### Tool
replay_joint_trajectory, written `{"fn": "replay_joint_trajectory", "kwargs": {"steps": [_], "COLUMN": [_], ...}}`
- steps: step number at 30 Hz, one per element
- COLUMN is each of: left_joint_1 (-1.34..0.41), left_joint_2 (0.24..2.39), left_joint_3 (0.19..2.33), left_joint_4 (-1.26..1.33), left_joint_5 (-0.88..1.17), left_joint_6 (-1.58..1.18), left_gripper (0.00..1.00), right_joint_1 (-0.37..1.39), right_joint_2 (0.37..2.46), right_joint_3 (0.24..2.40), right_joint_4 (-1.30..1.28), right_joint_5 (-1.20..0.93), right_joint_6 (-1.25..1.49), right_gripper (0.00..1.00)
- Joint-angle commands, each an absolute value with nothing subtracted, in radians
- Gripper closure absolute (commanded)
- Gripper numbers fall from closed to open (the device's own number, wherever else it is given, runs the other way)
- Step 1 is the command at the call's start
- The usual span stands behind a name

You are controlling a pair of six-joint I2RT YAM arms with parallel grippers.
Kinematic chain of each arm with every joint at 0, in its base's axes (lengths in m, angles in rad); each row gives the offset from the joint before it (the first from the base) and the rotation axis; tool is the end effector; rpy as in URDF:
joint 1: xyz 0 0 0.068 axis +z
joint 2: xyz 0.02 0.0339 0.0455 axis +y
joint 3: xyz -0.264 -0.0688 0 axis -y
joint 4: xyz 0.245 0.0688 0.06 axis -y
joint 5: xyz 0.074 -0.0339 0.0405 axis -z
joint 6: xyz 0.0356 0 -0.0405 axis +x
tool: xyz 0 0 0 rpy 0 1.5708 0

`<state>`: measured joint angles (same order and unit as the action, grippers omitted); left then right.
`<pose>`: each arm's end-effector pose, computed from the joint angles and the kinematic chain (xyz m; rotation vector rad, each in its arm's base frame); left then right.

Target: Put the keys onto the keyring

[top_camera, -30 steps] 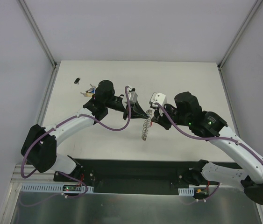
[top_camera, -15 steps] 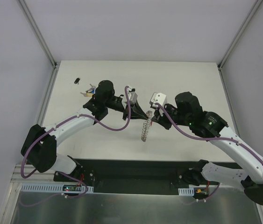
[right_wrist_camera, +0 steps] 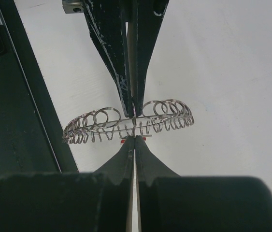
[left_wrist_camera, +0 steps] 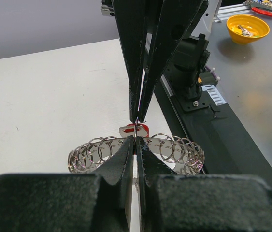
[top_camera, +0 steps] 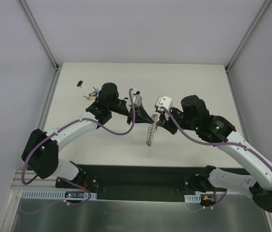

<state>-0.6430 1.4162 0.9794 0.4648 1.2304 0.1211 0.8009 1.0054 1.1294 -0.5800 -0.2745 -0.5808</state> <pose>0.2300 -0.2143 0.3275 1.4663 0.9199 -1.3275 0.1403 0.1585 0.3786 -1.4253 1.4502 0.4168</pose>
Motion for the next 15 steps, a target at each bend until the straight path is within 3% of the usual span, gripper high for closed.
{"fn": "replay_joint_trajectory", "kwargs": {"steps": [1, 15], "left_joint_1": [-0.658, -0.664], "left_joint_2": [1.417, 1.422], "left_joint_3": [1.031, 1.034], "left_joint_4": [0.491, 0.491], "left_joint_5": [1.293, 1.292], "left_joint_6": [0.123, 0.118], "left_gripper": [1.00, 1.00], "right_joint_1": [0.798, 0.798], "right_joint_2": [0.985, 0.979], "right_joint_3": [1.157, 1.157], "right_joint_4": [-0.545, -0.537], "right_joint_5": [-0.291, -0.296], "right_joint_6": [-0.594, -0.592], "right_gripper": [0.99, 0.99]}}
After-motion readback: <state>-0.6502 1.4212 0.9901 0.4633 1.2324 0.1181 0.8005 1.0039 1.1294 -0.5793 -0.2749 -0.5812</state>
